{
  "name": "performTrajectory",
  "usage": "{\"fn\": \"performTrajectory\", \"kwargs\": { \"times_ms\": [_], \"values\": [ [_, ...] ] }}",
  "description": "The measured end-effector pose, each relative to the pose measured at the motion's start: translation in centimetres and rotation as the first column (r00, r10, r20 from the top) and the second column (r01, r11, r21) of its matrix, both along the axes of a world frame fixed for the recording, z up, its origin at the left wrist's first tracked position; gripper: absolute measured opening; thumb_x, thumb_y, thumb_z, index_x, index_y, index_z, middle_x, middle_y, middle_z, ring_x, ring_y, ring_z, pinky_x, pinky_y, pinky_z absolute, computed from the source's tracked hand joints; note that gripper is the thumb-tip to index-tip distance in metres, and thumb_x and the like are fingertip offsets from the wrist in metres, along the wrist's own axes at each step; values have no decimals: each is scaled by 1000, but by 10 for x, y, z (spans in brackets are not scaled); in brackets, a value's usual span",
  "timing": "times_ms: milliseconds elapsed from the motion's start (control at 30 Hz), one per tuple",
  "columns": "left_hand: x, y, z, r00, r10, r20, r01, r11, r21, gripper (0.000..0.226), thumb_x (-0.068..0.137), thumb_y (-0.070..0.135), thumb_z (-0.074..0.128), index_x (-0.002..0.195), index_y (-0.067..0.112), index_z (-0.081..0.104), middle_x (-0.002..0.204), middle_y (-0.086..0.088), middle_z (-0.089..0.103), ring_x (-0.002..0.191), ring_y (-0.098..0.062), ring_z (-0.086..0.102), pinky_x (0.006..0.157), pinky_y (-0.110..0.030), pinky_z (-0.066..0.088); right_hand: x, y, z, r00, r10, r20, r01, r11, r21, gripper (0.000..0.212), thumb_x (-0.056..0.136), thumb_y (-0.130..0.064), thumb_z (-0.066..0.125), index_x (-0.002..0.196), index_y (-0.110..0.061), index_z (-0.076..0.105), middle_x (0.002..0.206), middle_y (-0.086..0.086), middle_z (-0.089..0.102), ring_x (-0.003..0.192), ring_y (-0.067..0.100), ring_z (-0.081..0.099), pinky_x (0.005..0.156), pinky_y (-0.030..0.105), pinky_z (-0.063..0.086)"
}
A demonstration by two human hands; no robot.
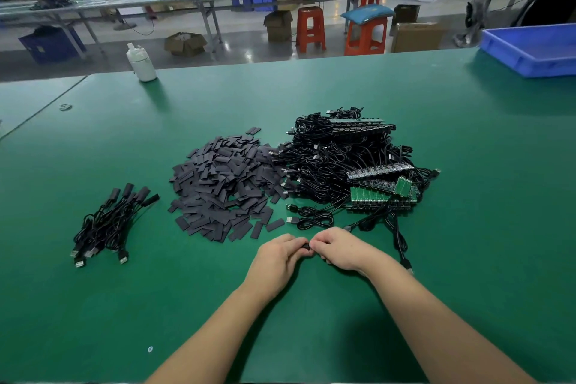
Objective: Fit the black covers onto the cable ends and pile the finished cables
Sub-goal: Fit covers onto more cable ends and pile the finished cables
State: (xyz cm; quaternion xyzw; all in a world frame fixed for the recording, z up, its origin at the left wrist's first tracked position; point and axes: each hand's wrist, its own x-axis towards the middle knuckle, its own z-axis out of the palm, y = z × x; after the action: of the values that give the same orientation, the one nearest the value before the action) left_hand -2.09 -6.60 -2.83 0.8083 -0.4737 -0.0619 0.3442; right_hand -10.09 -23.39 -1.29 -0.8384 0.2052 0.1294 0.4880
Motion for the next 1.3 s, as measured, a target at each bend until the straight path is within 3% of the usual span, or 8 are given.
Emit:
{"fn": "performTrajectory", "kwargs": {
  "times_ms": [167, 567, 867, 1133, 1300],
  "values": [
    [5, 0, -1, 998, -22, -65, 21, 1000, -14, 18, 95, 29, 63, 106, 21, 74, 90, 4, 67, 86, -10, 61, 82, -31, 50, -3, -2, 0, 1000, 5, 10, -6, 997, 73, 28, 105, -27, 45, 88, -20, 66, 74, -6, 55, 69, 9, 50, 71, 24, 45],
    [-4, 1, -8, 998, 51, -30, -54, 993, -105, 16, 92, 21, 66, 105, 19, 75, 88, 5, 69, 81, -10, 63, 77, -25, 50, 0, -2, 0, 1000, 10, 18, -10, 1000, 22, 27, 103, -25, 51, 85, -21, 70, 69, -9, 63, 64, 7, 55, 75, 29, 50],
    [-7, 3, -6, 992, 10, 122, -11, 1000, 6, 25, 97, 28, 61, 117, 17, 71, 90, -2, 65, 81, -19, 61, 72, -27, 48, 0, 5, 0, 1000, 29, -12, -30, 996, -79, 32, 103, -26, 52, 74, -25, 66, 67, -8, 64, 66, 11, 58, 86, 38, 54],
    [11, 3, 5, 967, -47, 249, -14, 972, 235, 32, 102, 40, 47, 124, 24, 64, 105, 1, 65, 101, -19, 58, 80, -35, 49, 3, 5, 2, 998, 28, -51, -34, 993, -115, 28, 101, -33, 51, 80, -27, 67, 76, -9, 72, 69, 7, 62, 91, 40, 55],
    [18, 12, 5, 973, -74, 218, 9, 959, 282, 34, 100, 41, 51, 129, 27, 62, 112, 3, 64, 102, -19, 60, 85, -34, 49, 4, 5, 2, 996, 34, -84, -46, 988, -145, 30, 102, -37, 50, 80, -29, 68, 71, -13, 70, 66, 4, 61, 90, 35, 54]
  ]
}}
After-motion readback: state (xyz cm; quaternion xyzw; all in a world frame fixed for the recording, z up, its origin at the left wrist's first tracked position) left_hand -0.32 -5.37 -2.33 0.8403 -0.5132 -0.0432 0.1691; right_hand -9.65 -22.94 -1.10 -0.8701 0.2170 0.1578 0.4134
